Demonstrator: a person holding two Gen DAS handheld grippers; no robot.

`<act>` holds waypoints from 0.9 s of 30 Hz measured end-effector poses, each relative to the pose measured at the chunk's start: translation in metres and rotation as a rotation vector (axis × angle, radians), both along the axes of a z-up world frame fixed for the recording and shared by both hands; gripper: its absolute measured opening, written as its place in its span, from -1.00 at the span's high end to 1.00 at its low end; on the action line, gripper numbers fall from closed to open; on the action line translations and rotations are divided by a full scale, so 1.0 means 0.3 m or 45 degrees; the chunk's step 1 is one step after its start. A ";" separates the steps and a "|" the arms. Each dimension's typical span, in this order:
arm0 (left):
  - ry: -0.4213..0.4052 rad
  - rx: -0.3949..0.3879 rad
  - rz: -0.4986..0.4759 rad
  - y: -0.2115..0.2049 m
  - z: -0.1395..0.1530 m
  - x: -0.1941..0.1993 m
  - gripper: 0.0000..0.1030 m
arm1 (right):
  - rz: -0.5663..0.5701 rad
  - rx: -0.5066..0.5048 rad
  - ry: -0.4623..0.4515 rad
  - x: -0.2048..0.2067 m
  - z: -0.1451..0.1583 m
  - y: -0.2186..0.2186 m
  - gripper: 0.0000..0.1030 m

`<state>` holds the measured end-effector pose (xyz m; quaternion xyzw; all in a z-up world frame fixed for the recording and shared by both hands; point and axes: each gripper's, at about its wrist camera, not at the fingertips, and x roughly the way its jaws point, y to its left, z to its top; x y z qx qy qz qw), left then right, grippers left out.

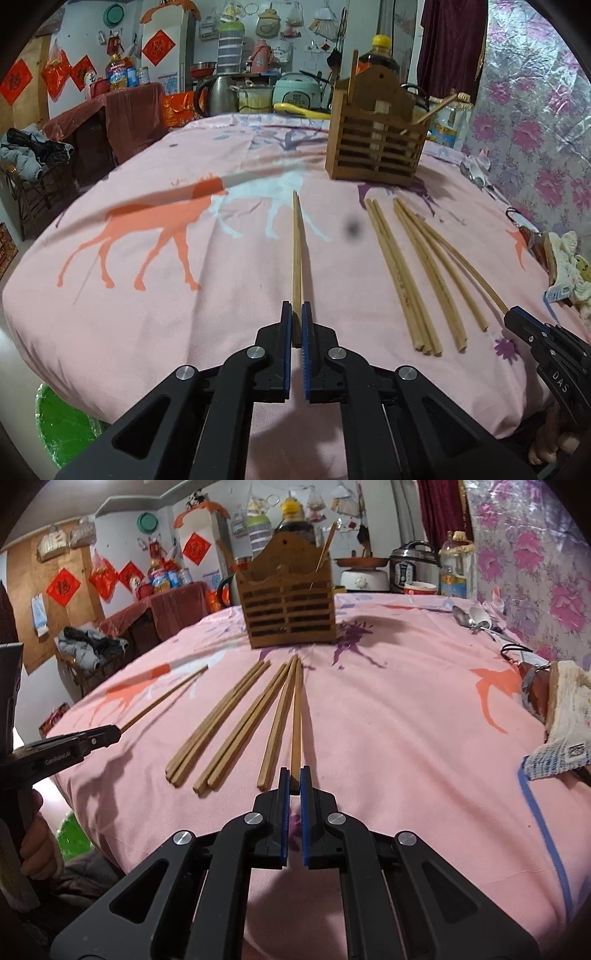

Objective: Organize utensils

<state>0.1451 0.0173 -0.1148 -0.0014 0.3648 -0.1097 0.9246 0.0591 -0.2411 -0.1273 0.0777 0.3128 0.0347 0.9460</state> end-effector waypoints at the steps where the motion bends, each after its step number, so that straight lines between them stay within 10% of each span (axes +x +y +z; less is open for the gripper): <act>1: -0.011 0.001 0.002 0.000 0.012 -0.003 0.90 | -0.006 0.002 -0.012 -0.004 0.011 -0.006 0.89; 15: -0.134 -0.031 -0.041 -0.025 0.264 -0.012 0.90 | -0.057 0.052 -0.275 -0.053 0.276 -0.084 0.89; 27: -0.014 -0.026 -0.123 -0.044 0.362 0.028 0.90 | -0.061 0.064 -0.393 -0.048 0.430 -0.111 0.89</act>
